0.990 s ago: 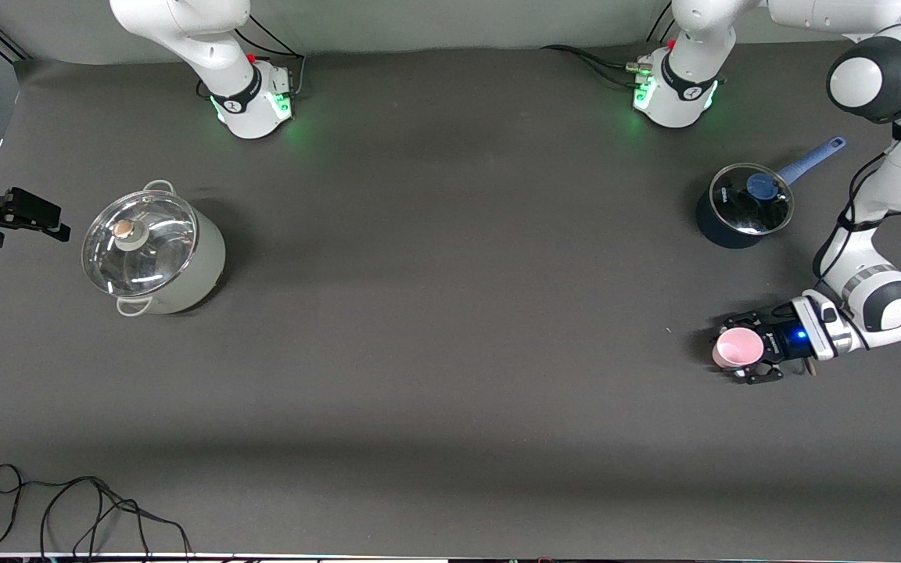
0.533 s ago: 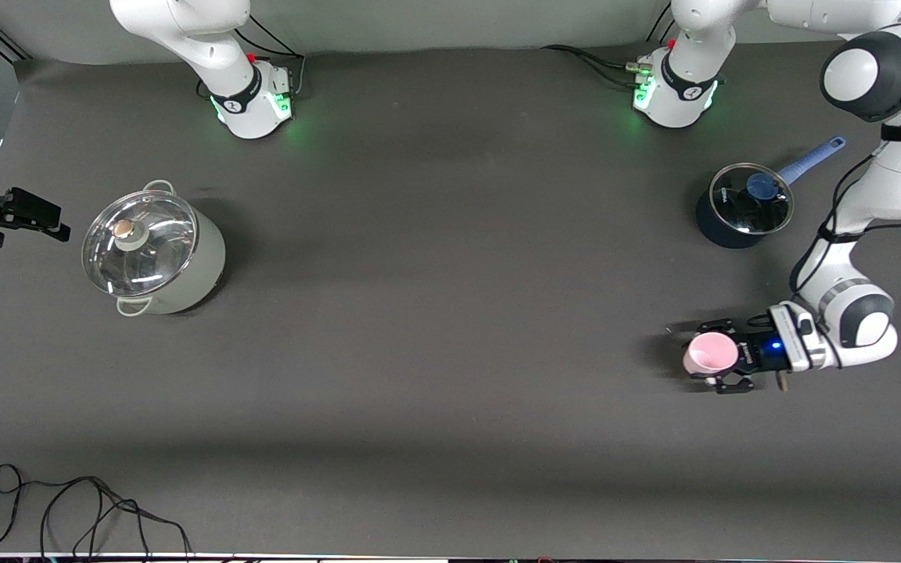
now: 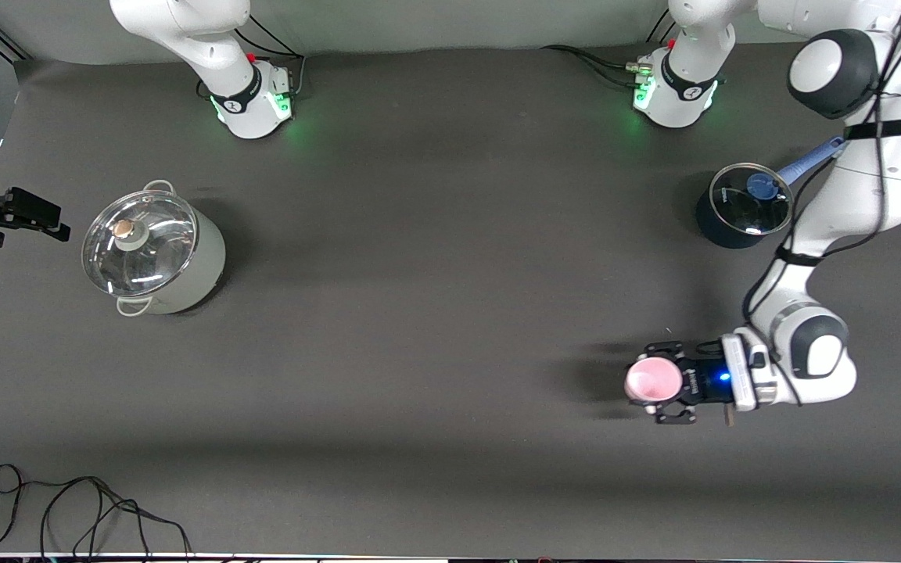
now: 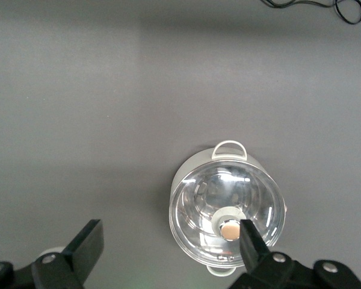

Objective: Transfer pink cup from left to right arm
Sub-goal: 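Lift the pink cup and carry it toward the table's middle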

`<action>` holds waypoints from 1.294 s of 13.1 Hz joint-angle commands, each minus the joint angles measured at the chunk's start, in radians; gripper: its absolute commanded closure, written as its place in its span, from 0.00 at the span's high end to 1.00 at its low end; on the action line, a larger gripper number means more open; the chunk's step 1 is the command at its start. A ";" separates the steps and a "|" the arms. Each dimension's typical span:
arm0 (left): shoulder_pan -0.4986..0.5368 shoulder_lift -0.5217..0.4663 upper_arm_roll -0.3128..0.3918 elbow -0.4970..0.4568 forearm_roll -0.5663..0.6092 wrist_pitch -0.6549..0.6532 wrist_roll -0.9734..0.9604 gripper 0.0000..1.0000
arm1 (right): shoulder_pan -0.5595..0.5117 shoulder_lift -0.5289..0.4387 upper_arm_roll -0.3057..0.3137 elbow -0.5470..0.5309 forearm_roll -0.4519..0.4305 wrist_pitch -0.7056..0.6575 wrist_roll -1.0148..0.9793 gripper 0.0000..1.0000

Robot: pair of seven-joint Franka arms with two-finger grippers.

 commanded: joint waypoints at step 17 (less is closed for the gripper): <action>-0.327 -0.035 -0.625 0.041 -0.039 1.313 -0.225 0.00 | 0.016 -0.028 0.000 0.007 0.053 -0.025 0.701 1.00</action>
